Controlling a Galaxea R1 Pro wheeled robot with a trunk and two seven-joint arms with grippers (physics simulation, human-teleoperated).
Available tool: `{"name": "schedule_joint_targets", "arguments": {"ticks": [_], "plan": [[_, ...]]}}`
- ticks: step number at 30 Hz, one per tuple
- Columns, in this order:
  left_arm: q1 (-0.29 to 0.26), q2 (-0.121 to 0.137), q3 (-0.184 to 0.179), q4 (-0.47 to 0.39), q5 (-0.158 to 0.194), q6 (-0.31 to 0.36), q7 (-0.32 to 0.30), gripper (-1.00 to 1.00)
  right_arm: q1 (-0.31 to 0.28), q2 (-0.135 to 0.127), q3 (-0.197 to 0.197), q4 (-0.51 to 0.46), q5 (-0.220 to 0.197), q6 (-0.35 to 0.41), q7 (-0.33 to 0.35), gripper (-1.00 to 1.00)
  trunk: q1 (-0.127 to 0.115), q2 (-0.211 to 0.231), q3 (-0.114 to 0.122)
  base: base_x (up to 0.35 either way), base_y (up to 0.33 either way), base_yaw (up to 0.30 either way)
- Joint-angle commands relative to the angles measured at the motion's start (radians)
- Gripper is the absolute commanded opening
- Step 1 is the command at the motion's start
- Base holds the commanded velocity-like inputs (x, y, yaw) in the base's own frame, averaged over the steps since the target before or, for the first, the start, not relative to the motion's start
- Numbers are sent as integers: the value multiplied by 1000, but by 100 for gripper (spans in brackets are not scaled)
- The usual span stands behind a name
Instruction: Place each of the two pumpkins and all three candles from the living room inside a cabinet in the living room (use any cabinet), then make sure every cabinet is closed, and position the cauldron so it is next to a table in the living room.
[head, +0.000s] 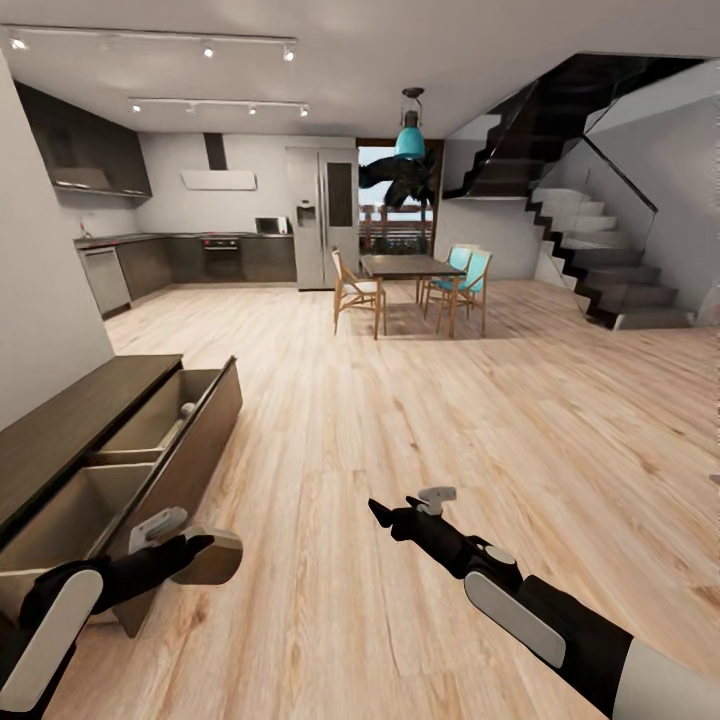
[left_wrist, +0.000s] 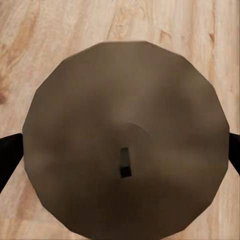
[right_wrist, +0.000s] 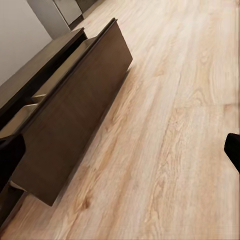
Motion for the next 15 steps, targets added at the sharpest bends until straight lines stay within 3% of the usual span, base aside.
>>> {"name": "schedule_joint_targets", "arguments": {"ticks": [1, 8, 15], "plan": [[-1, 0, 0, -1, 13, 3, 9, -100, -1, -1, 3, -4, -6, 0, -7, 100, 0, -1, -1, 337, -42, -73], [-1, 0, 0, -1, 13, 3, 10, -100, -1, -1, 2, -5, -8, 1, -5, 100, 0, -1, -2, 337, -120, -19], [-1, 0, 0, 0, 13, 3, 11, -100, -1, 0, 1, 0, -11, 17, -6, 100, 0, -1, -10, 336, -160, -98]]}}
